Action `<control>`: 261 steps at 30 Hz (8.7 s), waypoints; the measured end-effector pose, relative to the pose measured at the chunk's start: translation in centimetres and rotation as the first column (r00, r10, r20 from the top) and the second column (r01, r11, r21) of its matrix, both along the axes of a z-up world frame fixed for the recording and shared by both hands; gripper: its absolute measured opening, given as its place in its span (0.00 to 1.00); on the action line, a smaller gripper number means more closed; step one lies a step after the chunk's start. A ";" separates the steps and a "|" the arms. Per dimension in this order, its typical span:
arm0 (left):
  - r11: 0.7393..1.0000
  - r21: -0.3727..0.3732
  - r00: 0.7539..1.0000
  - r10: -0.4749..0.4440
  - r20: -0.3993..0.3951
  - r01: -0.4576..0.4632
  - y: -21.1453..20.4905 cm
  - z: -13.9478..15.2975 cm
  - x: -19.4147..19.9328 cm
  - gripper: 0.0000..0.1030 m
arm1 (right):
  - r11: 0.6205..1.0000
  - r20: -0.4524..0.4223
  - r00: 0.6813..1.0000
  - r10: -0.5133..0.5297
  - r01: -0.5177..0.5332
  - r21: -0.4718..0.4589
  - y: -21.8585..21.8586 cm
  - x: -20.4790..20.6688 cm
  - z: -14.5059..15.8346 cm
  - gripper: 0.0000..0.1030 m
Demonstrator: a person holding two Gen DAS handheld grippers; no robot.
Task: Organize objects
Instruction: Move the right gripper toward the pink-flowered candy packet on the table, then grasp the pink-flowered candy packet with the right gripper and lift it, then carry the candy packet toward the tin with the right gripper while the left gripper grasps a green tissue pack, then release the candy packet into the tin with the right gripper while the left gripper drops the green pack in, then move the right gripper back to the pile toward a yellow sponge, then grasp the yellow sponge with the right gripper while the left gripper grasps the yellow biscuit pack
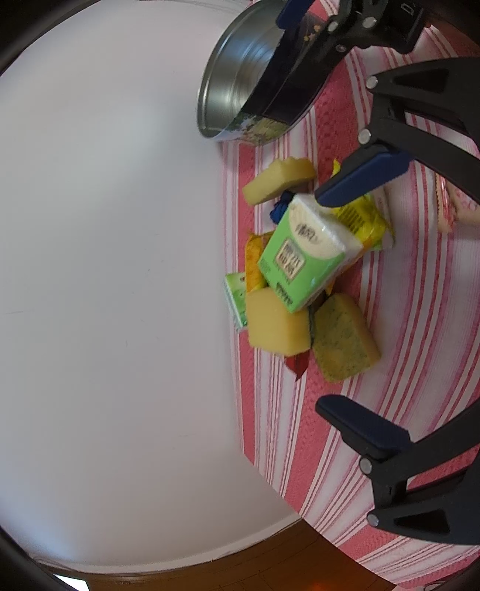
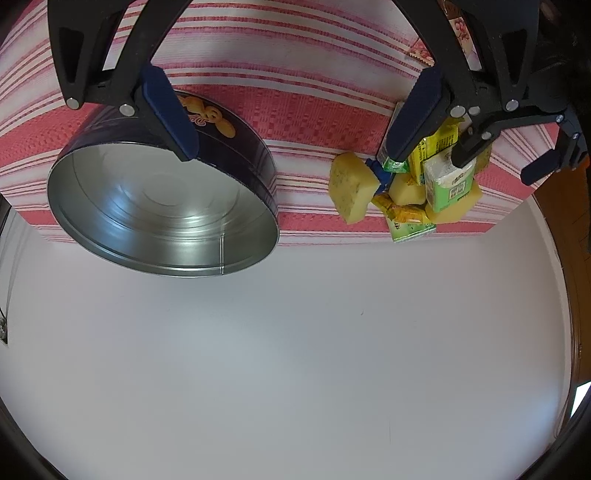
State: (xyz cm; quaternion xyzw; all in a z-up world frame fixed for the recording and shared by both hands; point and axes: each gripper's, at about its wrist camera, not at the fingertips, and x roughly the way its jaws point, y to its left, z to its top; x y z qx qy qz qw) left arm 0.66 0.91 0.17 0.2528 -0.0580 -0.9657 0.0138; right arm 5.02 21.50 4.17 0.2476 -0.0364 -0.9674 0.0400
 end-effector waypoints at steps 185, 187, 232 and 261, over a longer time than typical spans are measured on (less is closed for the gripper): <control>0.986 0.119 0.993 -0.111 -0.037 0.115 14.7 2.9 -6.3 0.96 | 0.970 -0.135 0.967 -0.215 0.196 -0.142 17.7 -6.0 -0.7 0.70; 0.987 0.120 0.994 -0.107 -0.036 0.111 14.3 2.9 -6.1 0.96 | 0.970 -0.149 0.965 -0.218 0.197 -0.144 17.6 -5.7 -0.8 0.70; 0.969 0.205 0.989 0.127 0.072 -0.139 -7.3 2.5 -7.8 0.96 | 0.994 0.032 0.995 0.098 -0.097 -0.044 -1.9 -8.2 -3.1 0.69; 0.921 0.389 0.922 -0.121 0.368 -0.034 -2.8 -0.8 -8.4 0.73 | 0.988 0.261 0.957 0.124 -0.145 0.061 -6.7 -15.3 -5.6 0.30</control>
